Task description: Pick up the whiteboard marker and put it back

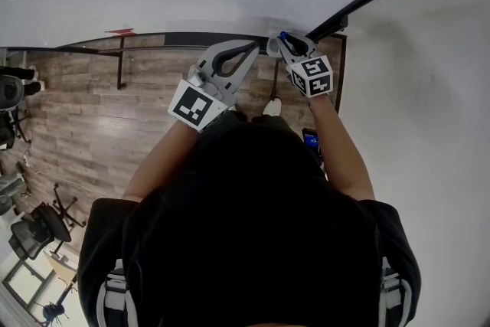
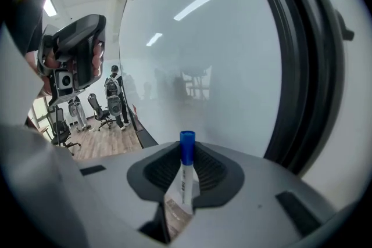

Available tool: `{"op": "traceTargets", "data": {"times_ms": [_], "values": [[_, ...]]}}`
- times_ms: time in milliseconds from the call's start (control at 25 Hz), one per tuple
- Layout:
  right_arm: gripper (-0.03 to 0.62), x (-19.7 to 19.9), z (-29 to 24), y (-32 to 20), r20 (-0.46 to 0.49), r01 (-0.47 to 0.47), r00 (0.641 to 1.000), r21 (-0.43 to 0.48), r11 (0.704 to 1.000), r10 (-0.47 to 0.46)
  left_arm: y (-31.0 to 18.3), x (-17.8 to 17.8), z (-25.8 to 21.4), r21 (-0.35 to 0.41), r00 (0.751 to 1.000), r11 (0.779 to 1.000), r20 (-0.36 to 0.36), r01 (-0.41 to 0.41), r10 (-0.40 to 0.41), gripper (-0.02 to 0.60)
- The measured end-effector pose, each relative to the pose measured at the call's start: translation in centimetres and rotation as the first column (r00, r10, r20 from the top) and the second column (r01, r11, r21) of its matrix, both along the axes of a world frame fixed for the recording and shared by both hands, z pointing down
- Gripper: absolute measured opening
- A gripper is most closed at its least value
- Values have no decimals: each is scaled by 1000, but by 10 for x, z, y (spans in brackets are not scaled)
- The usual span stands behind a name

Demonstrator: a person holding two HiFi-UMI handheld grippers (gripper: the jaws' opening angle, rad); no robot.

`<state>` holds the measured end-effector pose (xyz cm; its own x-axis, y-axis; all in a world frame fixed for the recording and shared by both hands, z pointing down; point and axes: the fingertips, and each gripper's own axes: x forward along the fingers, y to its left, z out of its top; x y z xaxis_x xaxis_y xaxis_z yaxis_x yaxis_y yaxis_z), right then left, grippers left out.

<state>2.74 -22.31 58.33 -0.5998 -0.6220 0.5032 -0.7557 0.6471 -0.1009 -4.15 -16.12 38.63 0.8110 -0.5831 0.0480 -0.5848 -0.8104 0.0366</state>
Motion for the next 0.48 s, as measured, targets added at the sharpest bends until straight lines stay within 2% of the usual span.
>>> {"op": "traceTargets", "data": {"times_ms": [480], "values": [[66, 2, 24, 4, -26, -2, 1000, -52, 999, 0, 7, -1, 1, 4, 1000, 1000, 5, 7, -7, 3]]}}
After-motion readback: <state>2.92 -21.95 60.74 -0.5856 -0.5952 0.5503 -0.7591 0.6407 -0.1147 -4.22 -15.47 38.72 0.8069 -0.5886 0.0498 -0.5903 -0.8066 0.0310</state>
